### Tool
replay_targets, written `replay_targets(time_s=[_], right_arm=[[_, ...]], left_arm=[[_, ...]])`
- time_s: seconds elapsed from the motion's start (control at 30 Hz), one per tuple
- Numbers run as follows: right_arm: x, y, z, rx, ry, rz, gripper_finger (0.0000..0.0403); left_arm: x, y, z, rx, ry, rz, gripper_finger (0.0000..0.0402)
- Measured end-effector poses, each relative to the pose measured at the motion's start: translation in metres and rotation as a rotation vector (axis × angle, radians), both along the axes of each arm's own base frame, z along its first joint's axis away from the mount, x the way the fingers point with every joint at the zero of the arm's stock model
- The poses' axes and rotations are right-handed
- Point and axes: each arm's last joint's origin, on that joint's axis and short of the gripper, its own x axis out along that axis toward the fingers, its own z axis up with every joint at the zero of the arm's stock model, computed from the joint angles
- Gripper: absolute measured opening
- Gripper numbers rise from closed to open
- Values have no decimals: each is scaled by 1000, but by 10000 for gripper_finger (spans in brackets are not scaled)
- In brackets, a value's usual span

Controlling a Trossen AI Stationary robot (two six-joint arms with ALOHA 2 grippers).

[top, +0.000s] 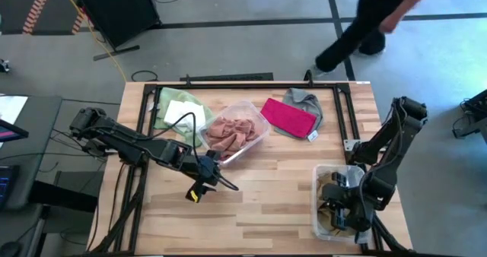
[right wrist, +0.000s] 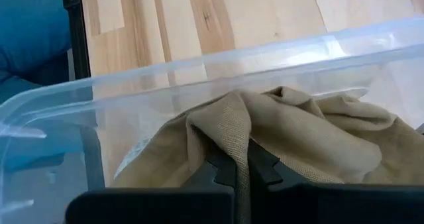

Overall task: Sort towels by color in basket
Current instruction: Put the brown towel into the bottom transparent bin, then put the white towel into the bottom transparent bin

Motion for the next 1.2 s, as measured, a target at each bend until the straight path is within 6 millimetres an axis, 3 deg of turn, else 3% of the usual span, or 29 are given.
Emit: replay_targets(time_s=[0.33,0.5,0.73,0.93,1.07,1.2], right_arm=[[8,8,-17,-11,91,-26,28],[10,9,-18,12,95,-42,67],[6,3,0,80,54,-49,160],[5,1,25,156,-14,-43,234],[4,-1,38,167,-62,-17,249],[4,-2,46,170,-87,18,249]], left_arm=[[-15,-2,-9,106,142,63,222],[-24,4,-14,220,215,146,222],[-34,13,-8,348,210,237,222],[-50,30,17,389,106,356,222],[-66,47,29,351,51,435,222],[-88,69,20,322,42,569,222]])
